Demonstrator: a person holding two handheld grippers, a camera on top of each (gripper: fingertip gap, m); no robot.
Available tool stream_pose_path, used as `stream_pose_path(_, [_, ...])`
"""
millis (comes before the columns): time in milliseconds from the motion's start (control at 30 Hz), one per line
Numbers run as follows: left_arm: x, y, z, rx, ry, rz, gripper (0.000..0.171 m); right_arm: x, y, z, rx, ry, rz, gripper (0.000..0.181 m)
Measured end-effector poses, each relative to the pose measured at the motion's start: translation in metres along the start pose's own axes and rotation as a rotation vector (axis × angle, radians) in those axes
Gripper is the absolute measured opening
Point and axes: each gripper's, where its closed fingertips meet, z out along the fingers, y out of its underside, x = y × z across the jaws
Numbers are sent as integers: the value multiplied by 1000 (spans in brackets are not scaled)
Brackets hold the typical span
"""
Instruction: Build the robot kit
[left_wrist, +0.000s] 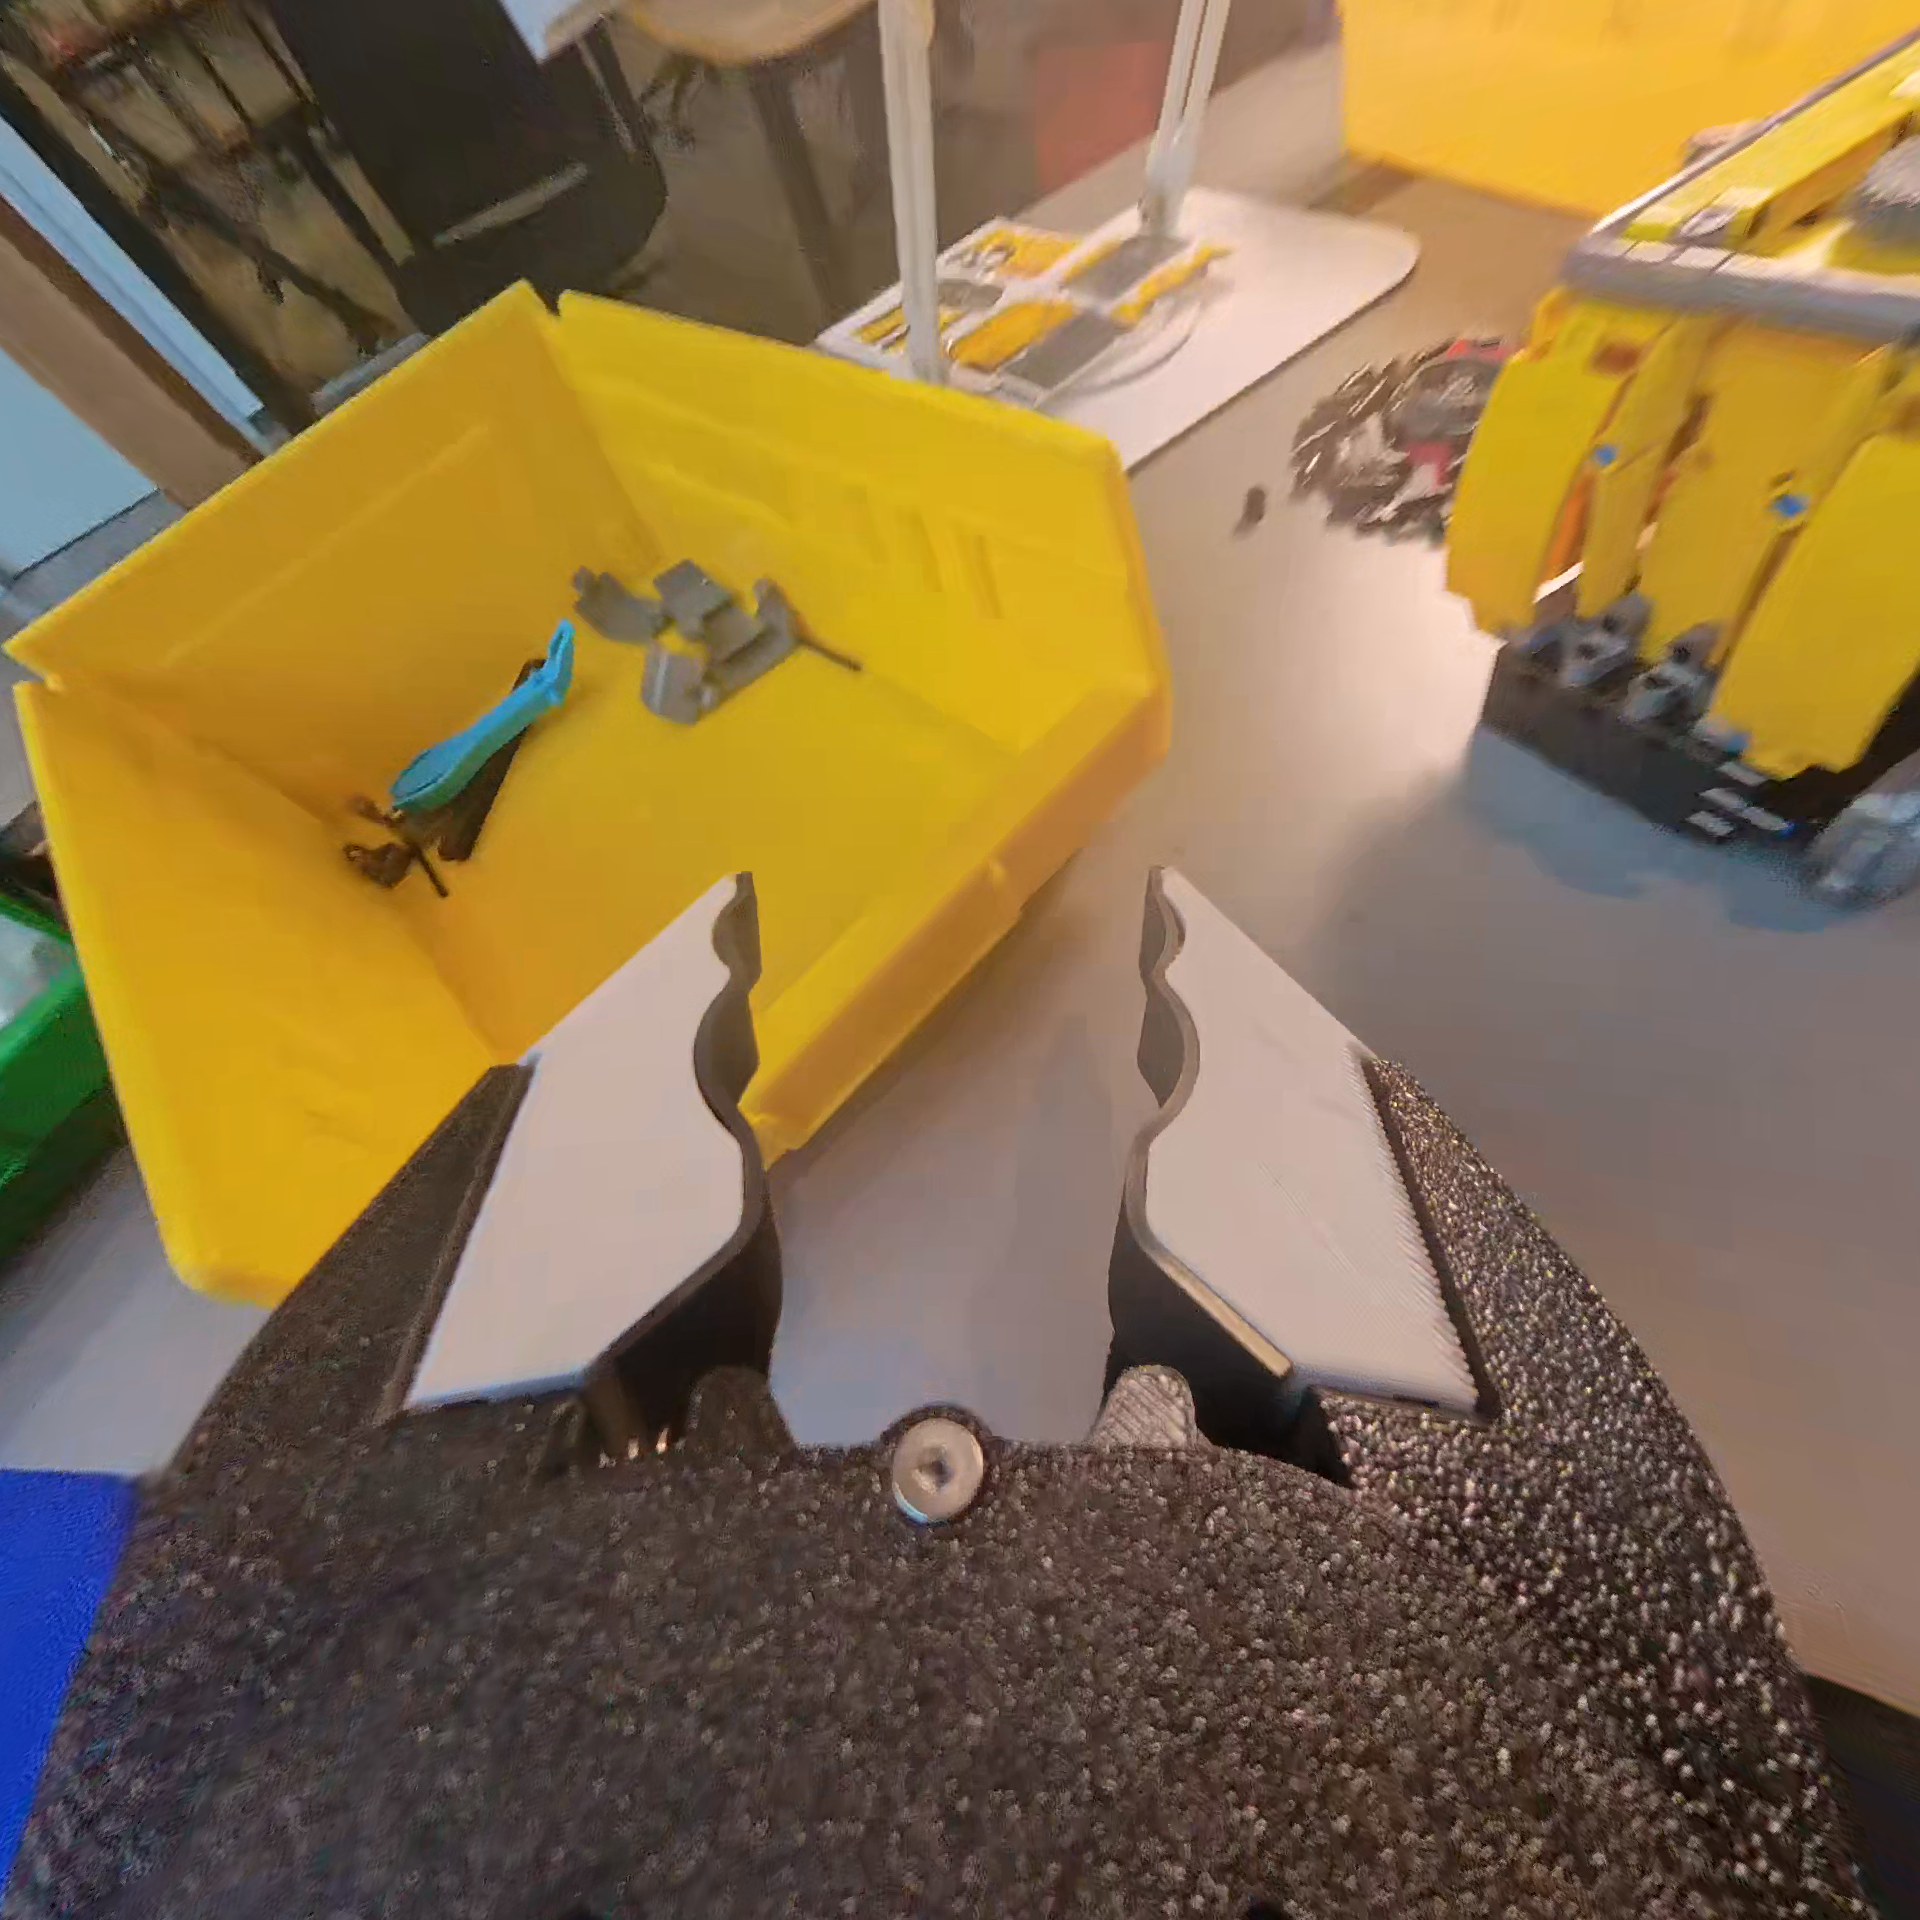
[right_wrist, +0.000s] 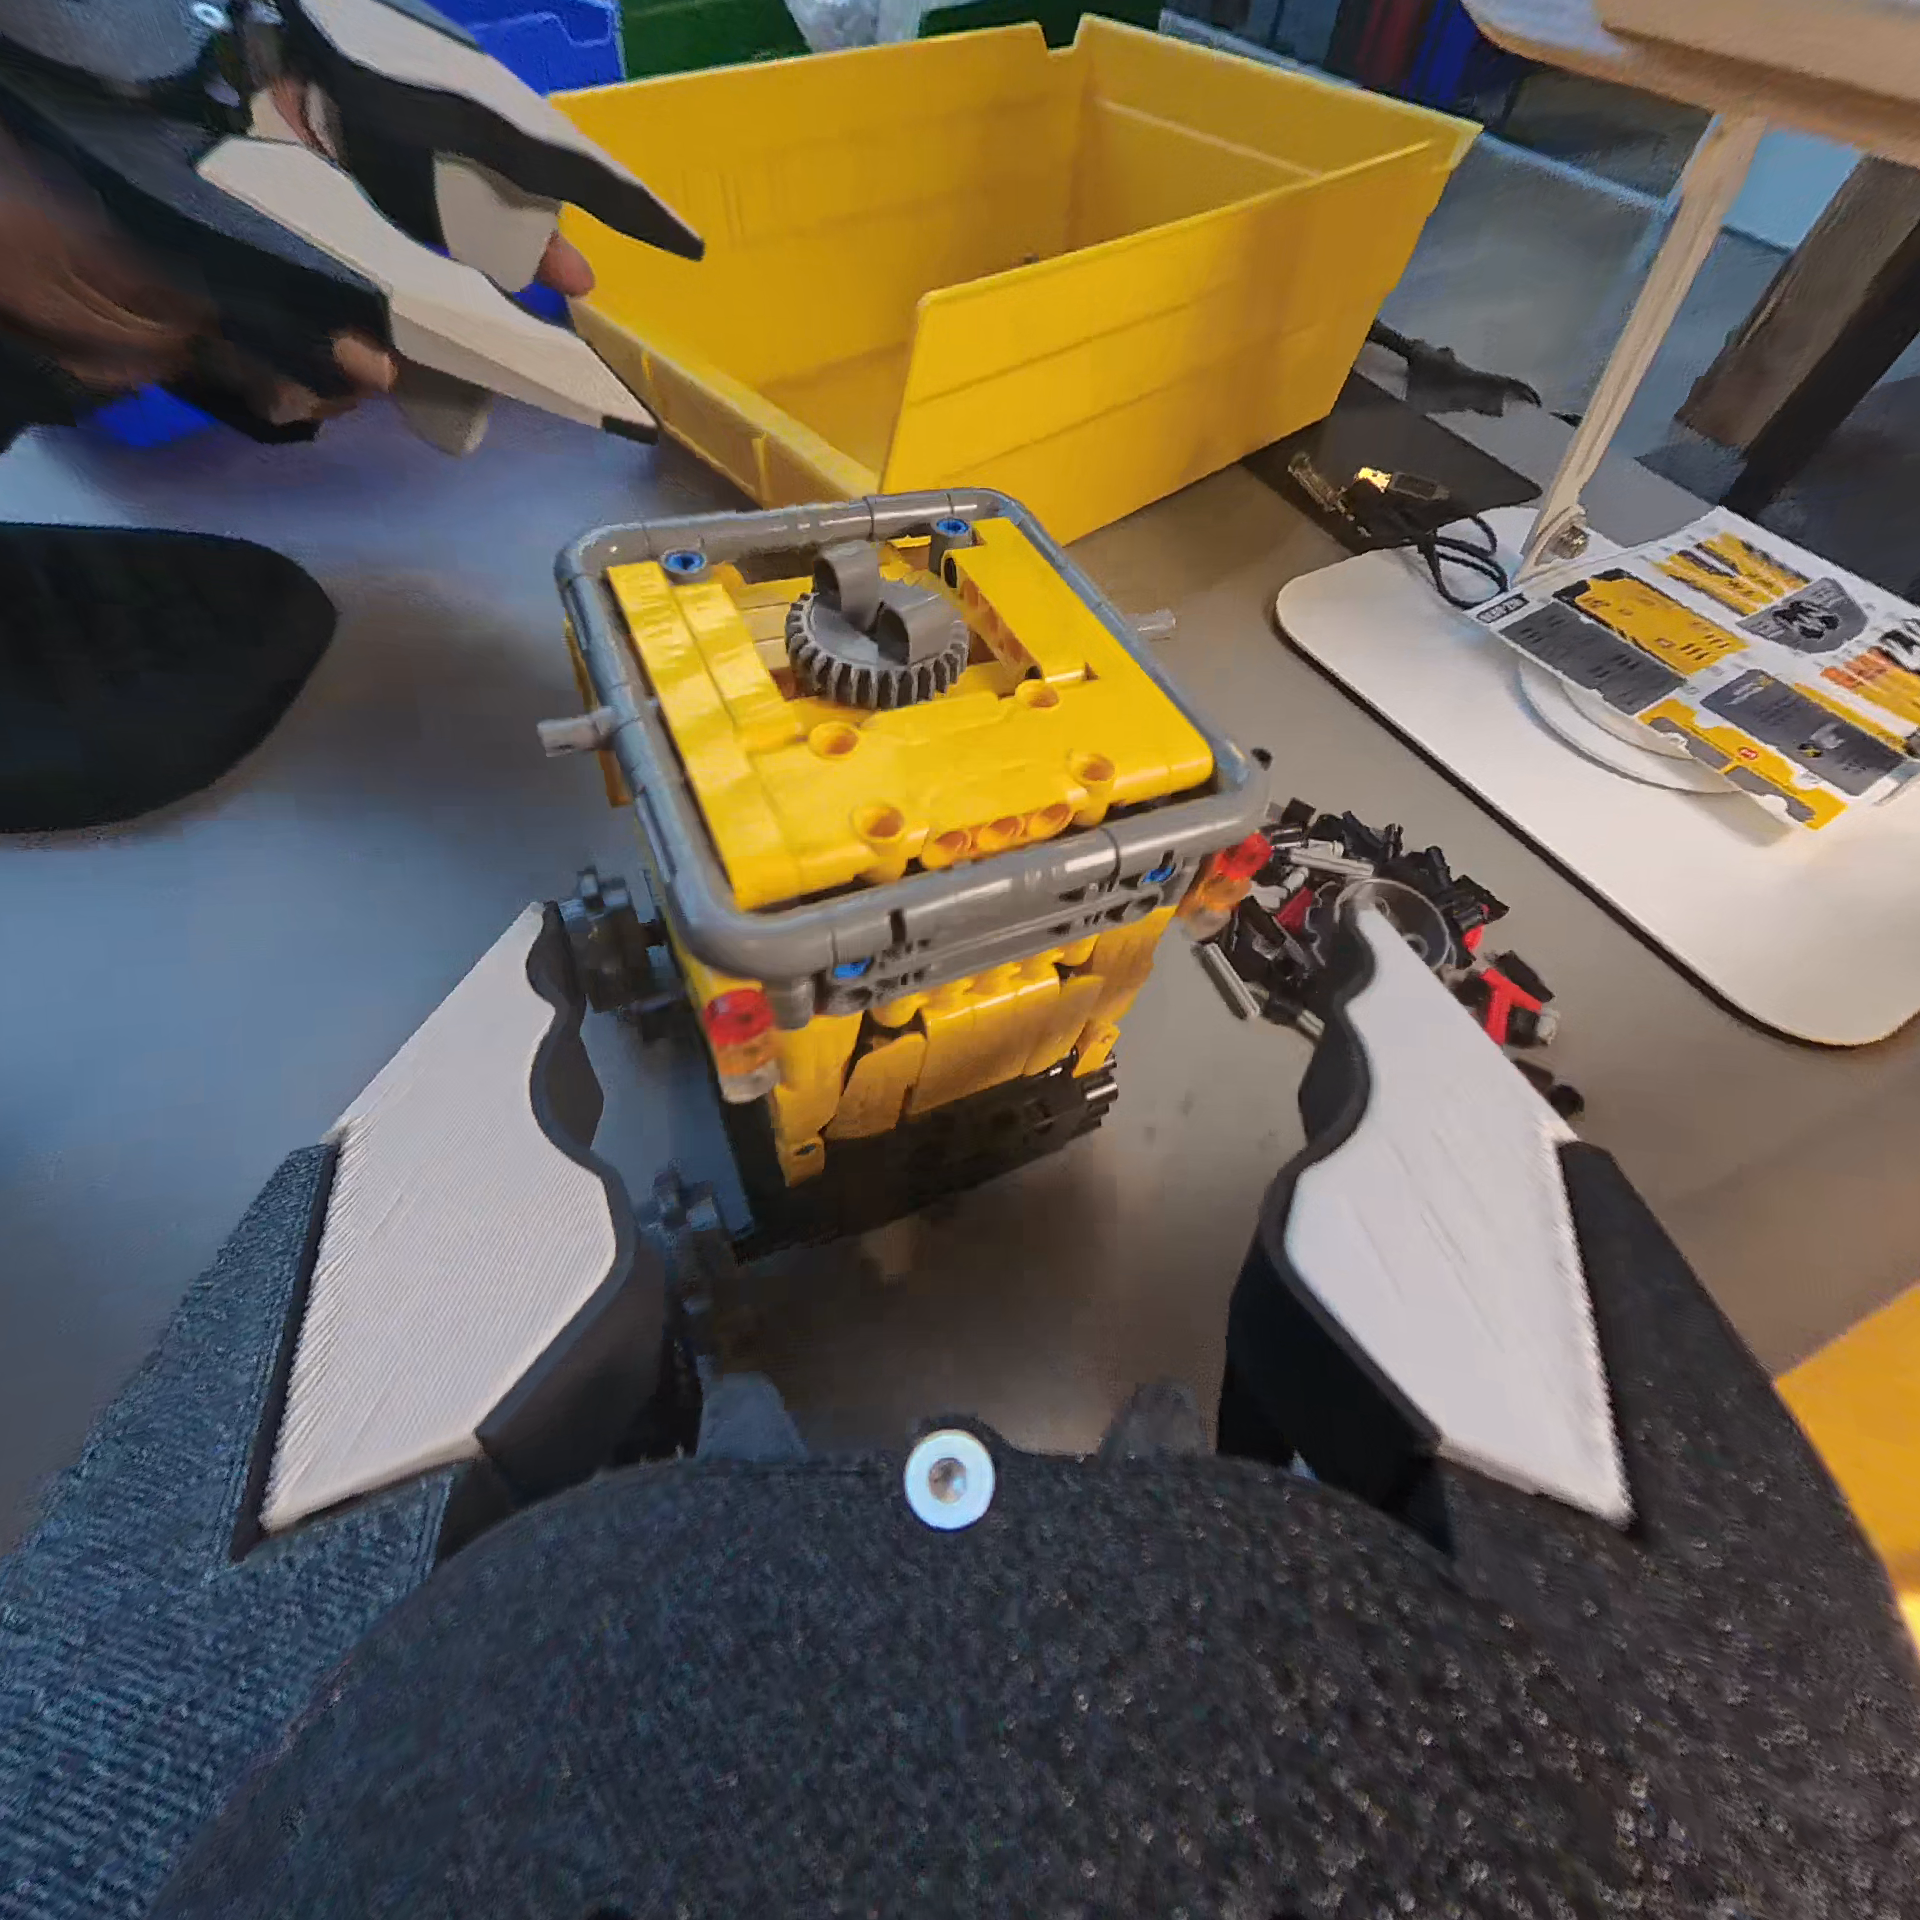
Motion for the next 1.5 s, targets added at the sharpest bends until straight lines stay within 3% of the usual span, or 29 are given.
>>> stream_pose_path(167, [-18, 16, 12, -120, 23, 22, 78, -8, -2, 15, -2, -135, -9, 125])
stream_pose_path(400, [-17, 29, 15, -162, 78, 61, 80, -56, 16, -28, -29, -302, -93, 125])
stream_pose_path(700, [-16, 32, 28, -231, 73, 173, 74, -64, 15, -33, 12, -248, -60, 125])
stream_pose_path(900, [-15, 32, 39, -248, 63, 199, 57, -72, 17, -35, -6, -173, -29, 126])
stream_pose_path(1033, [-5, 23, 51, -229, 34, 297, 42, -82, 16, -37, 10, -122, 0, 126])
stream_pose_path(1200, [0, 5, 64, -150, -9, 269, 48, -94, 2, -58, 89, -186, 42, 129])
stream_pose_path(1333, [22, -35, 47, 73, 49, 155, 51, -89, -24, -92, 241, -201, 35, 122])
stream_pose_path(1500, [27, -103, 22, 378, 93, -119, 38, -35, -35, -109, 388, -39, 84, 97])
